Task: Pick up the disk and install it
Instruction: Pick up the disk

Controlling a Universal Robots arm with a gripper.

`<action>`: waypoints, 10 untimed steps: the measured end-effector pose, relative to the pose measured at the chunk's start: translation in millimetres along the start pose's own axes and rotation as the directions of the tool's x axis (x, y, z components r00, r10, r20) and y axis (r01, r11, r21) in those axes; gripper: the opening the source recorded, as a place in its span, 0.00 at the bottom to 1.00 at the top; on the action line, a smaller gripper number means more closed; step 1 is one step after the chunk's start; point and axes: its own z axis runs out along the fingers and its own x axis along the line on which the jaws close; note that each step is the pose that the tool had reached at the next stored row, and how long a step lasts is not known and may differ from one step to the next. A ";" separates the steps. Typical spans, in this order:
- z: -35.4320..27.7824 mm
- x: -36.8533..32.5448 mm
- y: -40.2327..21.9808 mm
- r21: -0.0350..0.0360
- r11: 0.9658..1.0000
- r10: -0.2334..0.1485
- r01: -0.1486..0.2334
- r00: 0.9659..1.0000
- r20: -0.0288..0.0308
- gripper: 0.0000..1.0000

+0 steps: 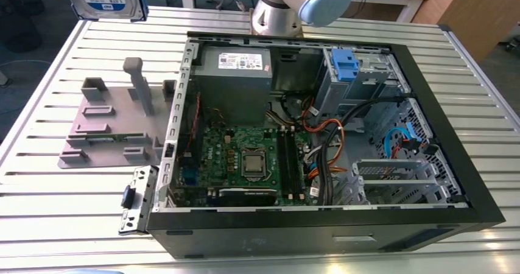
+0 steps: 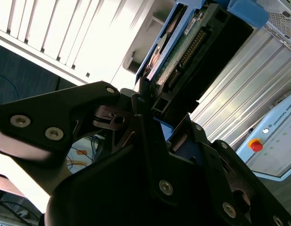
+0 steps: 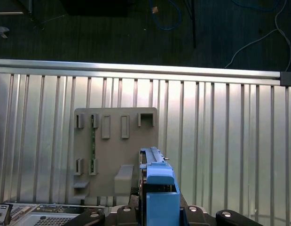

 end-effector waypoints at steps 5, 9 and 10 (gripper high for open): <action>-0.1 0.1 -2.3 0.000 1.000 0.000 0.000 1.000 0.000 0.37; -0.2 0.1 -4.5 0.000 1.000 0.000 0.000 1.000 0.000 0.37; -0.2 0.1 -5.0 0.000 1.000 0.000 0.000 1.000 0.000 0.37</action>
